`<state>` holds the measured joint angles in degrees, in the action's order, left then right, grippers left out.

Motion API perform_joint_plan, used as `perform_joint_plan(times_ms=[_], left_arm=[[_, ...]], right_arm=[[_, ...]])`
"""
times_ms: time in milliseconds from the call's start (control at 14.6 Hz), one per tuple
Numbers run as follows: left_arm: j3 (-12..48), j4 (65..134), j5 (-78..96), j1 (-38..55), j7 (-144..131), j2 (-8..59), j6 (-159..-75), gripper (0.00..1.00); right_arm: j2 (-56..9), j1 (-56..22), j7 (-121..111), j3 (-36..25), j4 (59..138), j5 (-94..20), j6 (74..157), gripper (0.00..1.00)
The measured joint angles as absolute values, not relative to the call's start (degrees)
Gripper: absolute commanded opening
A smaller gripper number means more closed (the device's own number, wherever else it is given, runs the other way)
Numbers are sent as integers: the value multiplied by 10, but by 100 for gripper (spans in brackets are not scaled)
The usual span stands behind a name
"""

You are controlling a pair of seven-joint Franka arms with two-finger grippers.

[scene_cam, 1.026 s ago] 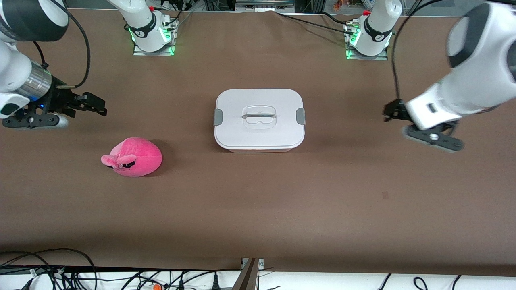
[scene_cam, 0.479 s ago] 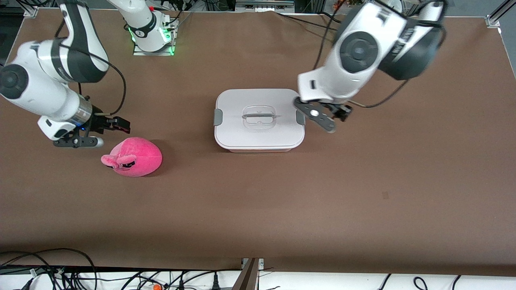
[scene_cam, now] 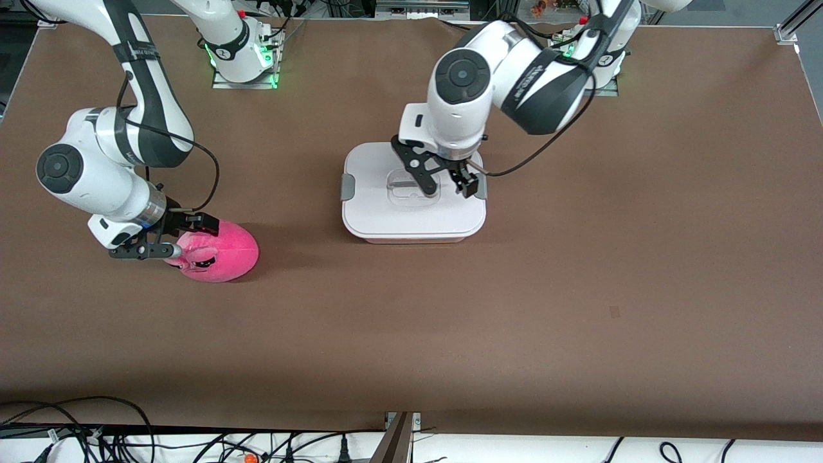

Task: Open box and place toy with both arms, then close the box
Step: 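Grasp the pink plush with the right gripper while the left grasps the lid handle, then lift the white lid off with the left gripper while the right lifts the plush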

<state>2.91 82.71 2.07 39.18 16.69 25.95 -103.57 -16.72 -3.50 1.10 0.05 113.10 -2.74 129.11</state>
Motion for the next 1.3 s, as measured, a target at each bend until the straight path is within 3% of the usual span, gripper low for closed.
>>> perform_joint_plan(times_ms=[205,274,547,684,889,957,1094,1162,1299], left_arm=[[29,827,1,416,182,268,-1051,100],[29,827,-4,425,183,270,-1058,100],[29,833,-44,453,184,293,-1100,100],[28,841,-50,461,184,305,-1122,100],[28,860,-53,466,184,314,-1154,100],[28,863,-53,467,184,314,-1158,93],[27,863,-54,468,187,314,-1159,47],[27,863,-54,469,189,313,-1159,9],[27,863,-54,473,189,313,-1158,7]], right_arm=[[-185,-35,10,0,1131,-27,1323,98],[-191,-35,8,0,1131,-27,1330,89],[-204,-33,-12,0,1131,-27,1340,25],[-203,-30,-18,-1,1130,-27,1340,0],[-202,-30,-22,-1,1129,-27,1339,0],[-200,-30,-23,-1,1128,-27,1337,0],[-198,-30,-25,-1,1124,-27,1324,0],[-196,-30,-26,-1,1118,-27,1311,0],[-192,-30,-39,0,1101,-27,1278,0]])
